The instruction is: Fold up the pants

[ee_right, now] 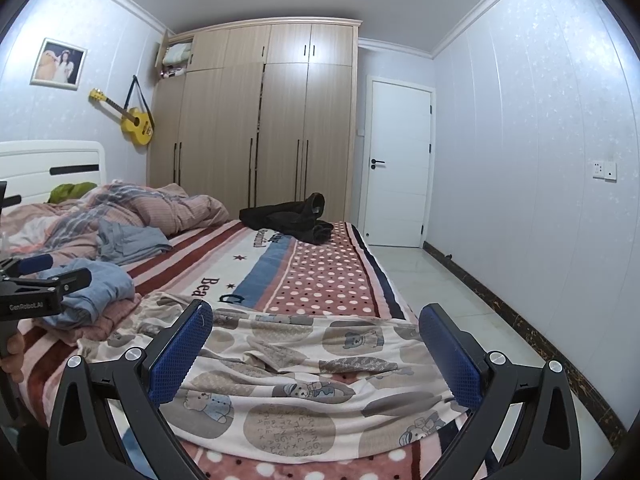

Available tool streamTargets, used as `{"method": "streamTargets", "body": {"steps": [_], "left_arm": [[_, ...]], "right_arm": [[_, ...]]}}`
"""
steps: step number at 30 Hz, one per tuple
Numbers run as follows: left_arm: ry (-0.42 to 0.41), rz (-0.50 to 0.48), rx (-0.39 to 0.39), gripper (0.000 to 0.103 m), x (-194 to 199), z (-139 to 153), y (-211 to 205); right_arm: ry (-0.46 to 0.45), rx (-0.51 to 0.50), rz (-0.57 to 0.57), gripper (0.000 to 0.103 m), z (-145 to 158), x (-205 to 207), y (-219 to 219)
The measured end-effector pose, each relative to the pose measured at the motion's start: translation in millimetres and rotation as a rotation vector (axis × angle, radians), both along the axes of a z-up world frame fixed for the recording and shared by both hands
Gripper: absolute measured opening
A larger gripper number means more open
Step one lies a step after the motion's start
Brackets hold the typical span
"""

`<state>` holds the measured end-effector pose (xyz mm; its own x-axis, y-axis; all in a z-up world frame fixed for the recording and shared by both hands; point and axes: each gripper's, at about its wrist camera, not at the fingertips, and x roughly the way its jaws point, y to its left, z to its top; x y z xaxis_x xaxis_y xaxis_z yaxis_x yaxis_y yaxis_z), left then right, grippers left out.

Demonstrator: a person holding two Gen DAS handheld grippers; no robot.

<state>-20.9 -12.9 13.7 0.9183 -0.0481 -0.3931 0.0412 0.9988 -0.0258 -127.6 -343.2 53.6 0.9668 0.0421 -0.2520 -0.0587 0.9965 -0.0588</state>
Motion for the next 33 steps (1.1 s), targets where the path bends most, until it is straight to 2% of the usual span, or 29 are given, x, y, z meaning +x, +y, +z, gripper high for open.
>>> {"method": "streamTargets", "body": {"steps": [28, 33], "left_arm": [[0.019, -0.018, -0.011, 0.102, 2.2, -2.9, -6.2], [0.042, -0.014, -0.03, 0.102, 5.6, -5.5, -2.0]], "right_arm": [[0.004, 0.011, -0.007, 0.103, -2.1, 0.0, -0.7], [0.021, 0.054, -0.011, 0.103, -7.4, 2.2, -5.6]]}}
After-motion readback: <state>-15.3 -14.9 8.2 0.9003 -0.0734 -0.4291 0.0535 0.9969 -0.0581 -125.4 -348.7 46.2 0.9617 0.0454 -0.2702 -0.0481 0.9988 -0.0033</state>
